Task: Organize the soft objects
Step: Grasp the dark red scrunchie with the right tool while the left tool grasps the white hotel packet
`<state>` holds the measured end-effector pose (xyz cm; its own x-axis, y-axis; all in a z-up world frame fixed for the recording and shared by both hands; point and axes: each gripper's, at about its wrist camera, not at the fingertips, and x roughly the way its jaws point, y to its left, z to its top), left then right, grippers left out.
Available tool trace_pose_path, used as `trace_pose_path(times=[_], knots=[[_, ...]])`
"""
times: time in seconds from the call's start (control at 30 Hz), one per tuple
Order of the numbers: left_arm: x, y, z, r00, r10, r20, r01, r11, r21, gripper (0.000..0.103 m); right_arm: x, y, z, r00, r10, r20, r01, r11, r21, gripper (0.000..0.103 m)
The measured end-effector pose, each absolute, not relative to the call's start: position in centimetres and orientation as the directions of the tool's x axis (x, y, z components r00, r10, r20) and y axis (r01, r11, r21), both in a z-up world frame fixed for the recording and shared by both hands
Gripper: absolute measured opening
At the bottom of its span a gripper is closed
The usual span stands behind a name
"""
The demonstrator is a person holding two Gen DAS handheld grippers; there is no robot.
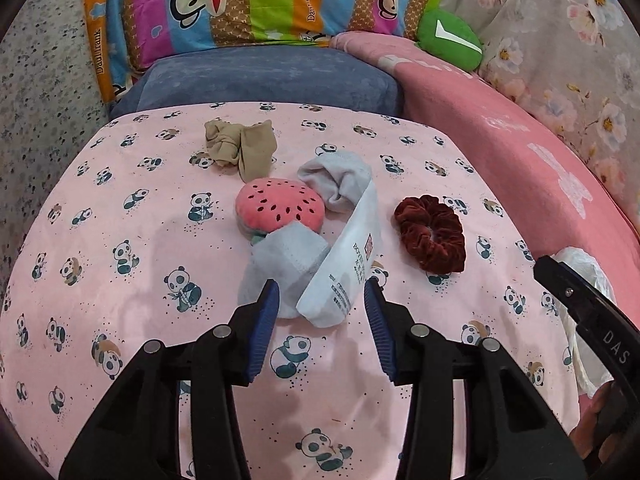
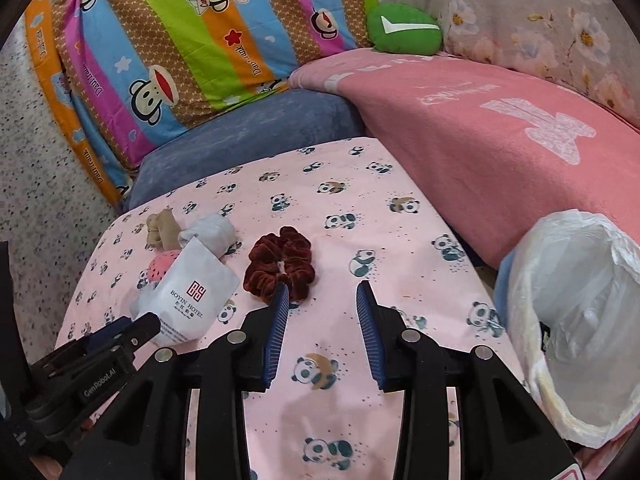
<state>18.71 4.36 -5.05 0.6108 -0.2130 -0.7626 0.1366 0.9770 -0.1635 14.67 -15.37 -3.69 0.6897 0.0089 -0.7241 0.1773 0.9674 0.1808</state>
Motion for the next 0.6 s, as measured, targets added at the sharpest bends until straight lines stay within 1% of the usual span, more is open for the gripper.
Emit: trace_pose_path(times=[0.03,0.13,0.2,0.27,0.43,0.6], knots=[[18.9,4.3,-5.2,0.607,-0.220,-0.763,0.144,0.975,-0.166,0.039,15.2,-15.0,-3.9,0.685,0.017,-0.728,0.170,0.969,0.182,0.035],[19.4,4.0,-5.5,0.601,-0.241,-0.762,0.163,0.970,-0.178,0.030,16.9,-14.2,-4.8,0.672,0.034,-0.740,0.156,0.970,0.187,0.035],[19.6,3.8,-5.6,0.595,-0.259,-0.761,0.178,0.966,-0.190,0.018,17.9,-14.2,-5.6,0.659,0.033,-0.751,0.159,0.970,0.182,0.035],[19.7,3.6,-5.7,0.590,-0.273,-0.760,0.191,0.962,-0.197,0.013,18.7,-14.3,-6.4,0.647,0.026,-0.762,0.166,0.971,0.174,0.035],[20.1,3.2,-5.8,0.588,-0.298,-0.752,0.217,0.954,-0.208,0.010,20.5,-14.4,-7.6,0.630,0.040,-0.775,0.163,0.970,0.182,0.035],[20.5,2.7,-5.8,0.585,-0.312,-0.749,0.230,0.949,-0.215,0.008,22.0,-14.1,-9.1,0.601,0.026,-0.799,0.161,0.975,0.153,0.035]])
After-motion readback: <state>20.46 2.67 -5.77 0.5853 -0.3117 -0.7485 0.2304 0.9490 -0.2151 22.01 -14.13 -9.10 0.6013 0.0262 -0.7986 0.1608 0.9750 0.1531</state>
